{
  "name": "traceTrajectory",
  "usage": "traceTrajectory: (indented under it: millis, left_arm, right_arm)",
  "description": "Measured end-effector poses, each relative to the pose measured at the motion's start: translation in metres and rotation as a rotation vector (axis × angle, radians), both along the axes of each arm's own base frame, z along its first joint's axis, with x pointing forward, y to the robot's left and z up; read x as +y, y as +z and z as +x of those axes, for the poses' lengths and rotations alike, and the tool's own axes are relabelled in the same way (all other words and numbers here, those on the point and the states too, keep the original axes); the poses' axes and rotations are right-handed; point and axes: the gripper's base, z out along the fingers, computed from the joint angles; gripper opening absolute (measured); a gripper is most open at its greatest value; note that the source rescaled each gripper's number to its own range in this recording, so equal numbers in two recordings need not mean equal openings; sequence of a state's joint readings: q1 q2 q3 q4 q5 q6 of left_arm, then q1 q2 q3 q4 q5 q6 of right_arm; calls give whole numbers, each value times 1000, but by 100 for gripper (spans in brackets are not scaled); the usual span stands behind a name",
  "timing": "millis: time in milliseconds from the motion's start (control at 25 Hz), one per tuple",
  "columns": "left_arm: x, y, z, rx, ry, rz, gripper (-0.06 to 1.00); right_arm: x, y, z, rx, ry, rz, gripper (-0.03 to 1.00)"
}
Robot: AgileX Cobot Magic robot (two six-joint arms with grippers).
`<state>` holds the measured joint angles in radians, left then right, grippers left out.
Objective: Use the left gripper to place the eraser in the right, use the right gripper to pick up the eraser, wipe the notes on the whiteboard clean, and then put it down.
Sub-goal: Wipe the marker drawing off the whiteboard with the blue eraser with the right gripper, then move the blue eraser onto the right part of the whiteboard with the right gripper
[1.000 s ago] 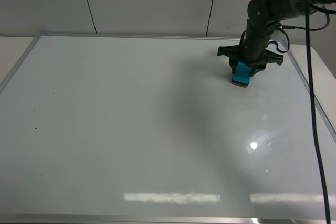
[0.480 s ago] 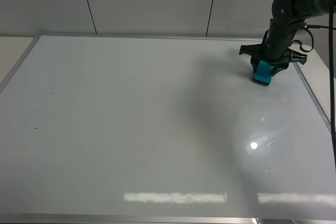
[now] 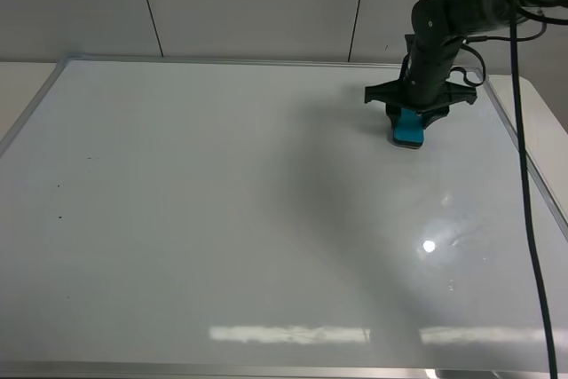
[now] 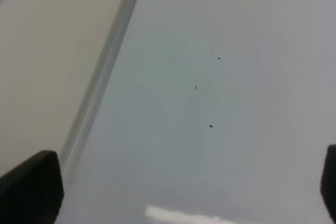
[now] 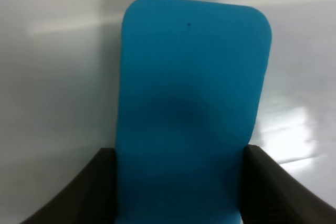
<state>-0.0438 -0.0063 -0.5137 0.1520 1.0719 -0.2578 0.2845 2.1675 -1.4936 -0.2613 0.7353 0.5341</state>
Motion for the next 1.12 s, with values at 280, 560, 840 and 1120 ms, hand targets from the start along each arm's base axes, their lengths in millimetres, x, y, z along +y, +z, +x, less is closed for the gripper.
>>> traceTrajectory:
  millis: [280, 560, 840, 1120]
  left_arm:
    - [0, 0, 0, 0, 0, 0, 100]
    - [0, 0, 0, 0, 0, 0, 100]
    - [0, 0, 0, 0, 0, 0, 100]
    - [0, 0, 0, 0, 0, 0, 100]
  right_arm:
    - [21, 0, -6, 6, 42, 15, 0]
    - [22, 3, -8, 13, 39, 22, 0]
    - [19, 40, -18, 1, 66, 26, 0]
    - [11, 69, -39, 2, 110, 5, 0]
